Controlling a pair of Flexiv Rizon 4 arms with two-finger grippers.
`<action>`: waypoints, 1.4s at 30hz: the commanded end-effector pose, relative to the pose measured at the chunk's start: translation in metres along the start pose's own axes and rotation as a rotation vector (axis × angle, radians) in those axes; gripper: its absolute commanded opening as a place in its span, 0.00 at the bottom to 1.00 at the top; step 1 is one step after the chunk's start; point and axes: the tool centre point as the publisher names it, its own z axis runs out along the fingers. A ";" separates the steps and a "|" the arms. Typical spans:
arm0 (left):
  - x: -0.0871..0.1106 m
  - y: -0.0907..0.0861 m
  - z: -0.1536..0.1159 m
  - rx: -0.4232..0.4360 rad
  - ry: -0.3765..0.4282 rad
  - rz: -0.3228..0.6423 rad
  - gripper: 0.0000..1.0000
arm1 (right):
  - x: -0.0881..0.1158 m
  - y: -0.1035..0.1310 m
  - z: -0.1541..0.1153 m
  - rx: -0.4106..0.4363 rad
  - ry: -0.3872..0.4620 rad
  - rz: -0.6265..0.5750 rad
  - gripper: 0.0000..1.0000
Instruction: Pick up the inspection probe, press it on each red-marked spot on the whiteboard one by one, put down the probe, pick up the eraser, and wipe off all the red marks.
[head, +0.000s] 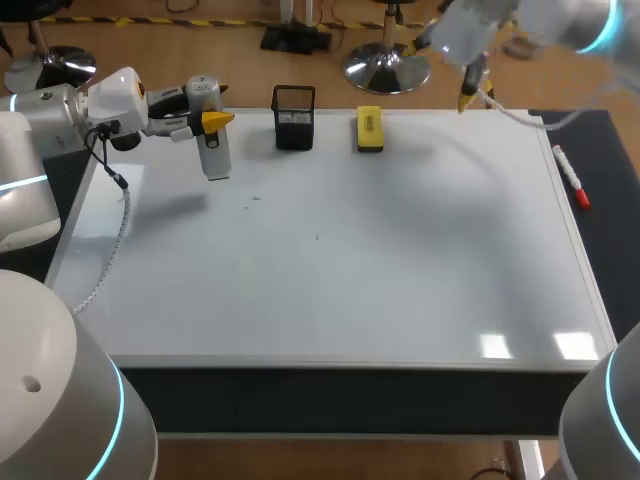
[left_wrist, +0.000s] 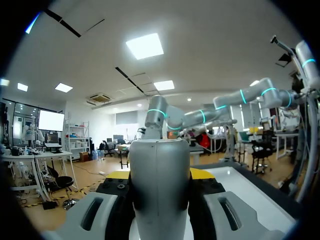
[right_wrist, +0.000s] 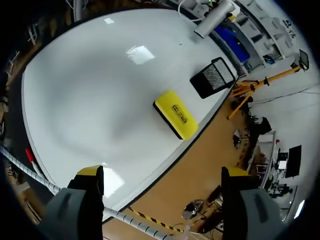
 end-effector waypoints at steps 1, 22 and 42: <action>0.001 -0.001 0.000 0.003 -0.002 0.003 0.00 | 0.027 0.012 -0.044 0.035 -0.254 0.053 1.00; 0.001 -0.001 0.000 0.003 -0.002 0.003 0.00 | 0.010 0.019 -0.113 -0.149 -0.458 0.285 1.00; 0.001 -0.001 0.000 0.003 -0.002 0.003 0.00 | 0.010 0.008 -0.124 -0.332 -0.424 0.292 1.00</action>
